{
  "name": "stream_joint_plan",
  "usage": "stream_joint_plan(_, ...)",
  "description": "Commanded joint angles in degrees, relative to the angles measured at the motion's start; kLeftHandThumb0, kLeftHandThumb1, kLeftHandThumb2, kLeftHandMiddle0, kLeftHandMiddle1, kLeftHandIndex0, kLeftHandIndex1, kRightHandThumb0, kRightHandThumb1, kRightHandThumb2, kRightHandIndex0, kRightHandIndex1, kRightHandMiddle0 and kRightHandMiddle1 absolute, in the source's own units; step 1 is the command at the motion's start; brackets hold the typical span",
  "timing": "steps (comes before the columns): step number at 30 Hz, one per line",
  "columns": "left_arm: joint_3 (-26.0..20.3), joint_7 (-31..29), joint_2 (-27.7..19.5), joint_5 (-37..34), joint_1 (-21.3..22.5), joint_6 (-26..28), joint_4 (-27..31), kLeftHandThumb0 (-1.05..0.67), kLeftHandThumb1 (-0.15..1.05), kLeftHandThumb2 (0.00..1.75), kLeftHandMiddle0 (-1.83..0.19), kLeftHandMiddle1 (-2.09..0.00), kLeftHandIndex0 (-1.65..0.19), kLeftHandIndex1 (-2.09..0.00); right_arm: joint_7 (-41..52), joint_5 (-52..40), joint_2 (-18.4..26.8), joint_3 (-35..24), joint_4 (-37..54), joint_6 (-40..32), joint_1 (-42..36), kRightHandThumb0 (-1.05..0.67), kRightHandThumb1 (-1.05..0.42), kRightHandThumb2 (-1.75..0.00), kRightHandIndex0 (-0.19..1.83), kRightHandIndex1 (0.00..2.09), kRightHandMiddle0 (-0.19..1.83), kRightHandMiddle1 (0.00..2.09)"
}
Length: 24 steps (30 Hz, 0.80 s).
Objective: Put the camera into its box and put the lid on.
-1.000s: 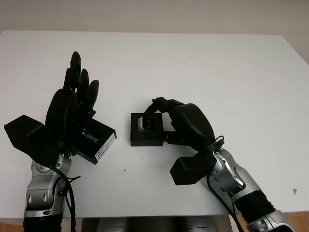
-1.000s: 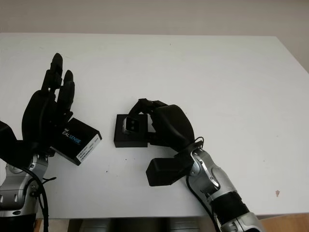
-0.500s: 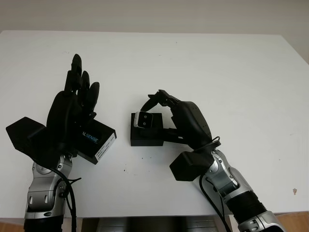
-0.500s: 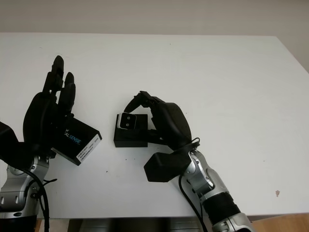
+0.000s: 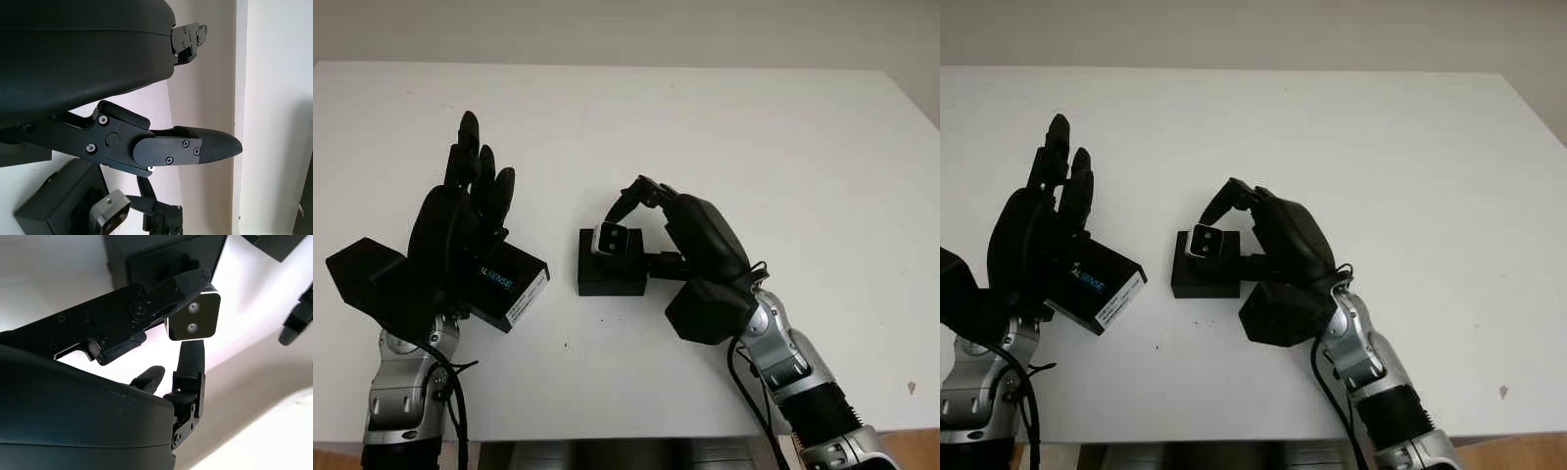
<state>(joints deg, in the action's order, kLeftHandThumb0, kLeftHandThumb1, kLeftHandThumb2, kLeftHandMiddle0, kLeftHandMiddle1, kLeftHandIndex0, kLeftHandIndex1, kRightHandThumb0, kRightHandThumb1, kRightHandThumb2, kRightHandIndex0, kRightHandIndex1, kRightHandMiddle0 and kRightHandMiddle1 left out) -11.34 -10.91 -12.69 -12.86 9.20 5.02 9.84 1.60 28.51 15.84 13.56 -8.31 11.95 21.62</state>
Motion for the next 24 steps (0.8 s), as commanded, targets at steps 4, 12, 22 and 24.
stream_joint_plan(4,0.3,0.59,0.49,0.21,0.23,-0.26,0.07,-0.75,1.05,0.4,0.19,0.0,0.19,0.0,6.19,-2.46,1.12,-1.51,5.4,-5.23,1.21,-0.42,-0.97,-0.05,0.34,0.23,0.41,1.57)
stream_joint_plan(12,1.06,1.06,0.82,0.84,0.91,-0.32,-0.25,-0.76,1.05,0.4,0.19,0.0,0.19,0.0,16.14,-6.37,2.85,-2.39,10.53,-13.42,3.36,-0.4,-0.98,-0.06,0.37,0.16,0.38,1.67)
stream_joint_plan(22,1.35,0.95,0.98,0.95,0.82,-0.77,-0.54,-0.76,1.05,0.41,0.19,0.0,0.19,0.0,19.75,-10.99,2.21,-2.44,8.33,-15.95,6.17,-0.38,-0.97,-0.05,0.41,0.14,0.37,1.71)
stream_joint_plan(24,1.29,0.95,1.07,0.78,0.69,-0.74,-0.44,-0.76,1.05,0.41,0.19,0.0,0.19,0.0,19.73,-10.86,2.29,-1.99,7.59,-16.03,6.58,-0.39,-0.97,-0.05,0.41,0.14,0.37,1.72)
